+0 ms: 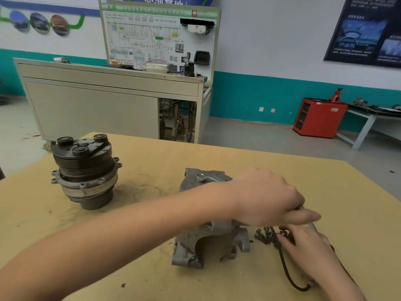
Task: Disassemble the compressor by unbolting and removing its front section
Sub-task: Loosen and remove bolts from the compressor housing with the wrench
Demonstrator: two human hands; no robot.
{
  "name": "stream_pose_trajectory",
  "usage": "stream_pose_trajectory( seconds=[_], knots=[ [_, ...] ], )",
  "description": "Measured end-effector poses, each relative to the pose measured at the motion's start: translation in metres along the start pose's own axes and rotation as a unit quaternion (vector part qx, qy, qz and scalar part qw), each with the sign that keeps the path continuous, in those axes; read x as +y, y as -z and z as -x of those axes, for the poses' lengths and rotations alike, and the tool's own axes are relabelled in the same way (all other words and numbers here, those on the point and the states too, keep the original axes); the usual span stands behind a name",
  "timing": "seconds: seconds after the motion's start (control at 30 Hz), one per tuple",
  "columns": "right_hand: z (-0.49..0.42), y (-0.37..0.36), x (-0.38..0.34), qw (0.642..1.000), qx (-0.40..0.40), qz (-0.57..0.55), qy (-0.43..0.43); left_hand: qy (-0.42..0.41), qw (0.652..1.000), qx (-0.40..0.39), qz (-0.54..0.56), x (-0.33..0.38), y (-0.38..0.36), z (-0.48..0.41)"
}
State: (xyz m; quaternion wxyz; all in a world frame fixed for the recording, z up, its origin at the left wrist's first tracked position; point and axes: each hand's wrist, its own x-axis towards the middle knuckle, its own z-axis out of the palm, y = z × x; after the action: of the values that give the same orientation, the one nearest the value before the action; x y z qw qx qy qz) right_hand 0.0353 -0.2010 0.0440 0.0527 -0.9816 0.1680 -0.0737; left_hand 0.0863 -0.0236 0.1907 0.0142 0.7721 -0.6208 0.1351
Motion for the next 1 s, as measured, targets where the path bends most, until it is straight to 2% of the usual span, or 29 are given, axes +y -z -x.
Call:
stream_pose_trajectory(
  seconds=[0.17,0.3,0.43,0.6,0.73,0.9,1.0],
  knots=[
    [-0.001,-0.001,-0.001,0.999,-0.026,-0.010,-0.017,0.071,0.989,-0.051,0.116,-0.021,-0.011,-0.045],
    [0.001,-0.001,-0.001,1.000,-0.017,-0.024,-0.003,0.134,0.969,-0.076,0.191,-0.047,-0.019,-0.070],
    [0.000,-0.001,-0.002,1.000,-0.012,-0.027,0.004,0.185,0.943,-0.120,0.251,-0.076,-0.024,-0.086],
    [0.001,-0.001,-0.002,0.999,-0.016,-0.031,0.001,0.285,0.903,-0.117,0.298,-0.114,-0.029,-0.086],
    [0.000,-0.001,-0.002,0.999,-0.009,-0.034,0.001,0.391,0.859,-0.050,0.327,-0.149,-0.037,-0.071],
    [0.000,0.000,-0.002,1.000,-0.012,-0.029,-0.001,0.500,0.816,0.091,0.275,-0.185,-0.053,-0.034],
    [0.000,0.000,-0.001,1.000,-0.013,-0.025,0.004,0.532,0.772,0.201,0.285,-0.204,-0.062,0.003]
  ],
)
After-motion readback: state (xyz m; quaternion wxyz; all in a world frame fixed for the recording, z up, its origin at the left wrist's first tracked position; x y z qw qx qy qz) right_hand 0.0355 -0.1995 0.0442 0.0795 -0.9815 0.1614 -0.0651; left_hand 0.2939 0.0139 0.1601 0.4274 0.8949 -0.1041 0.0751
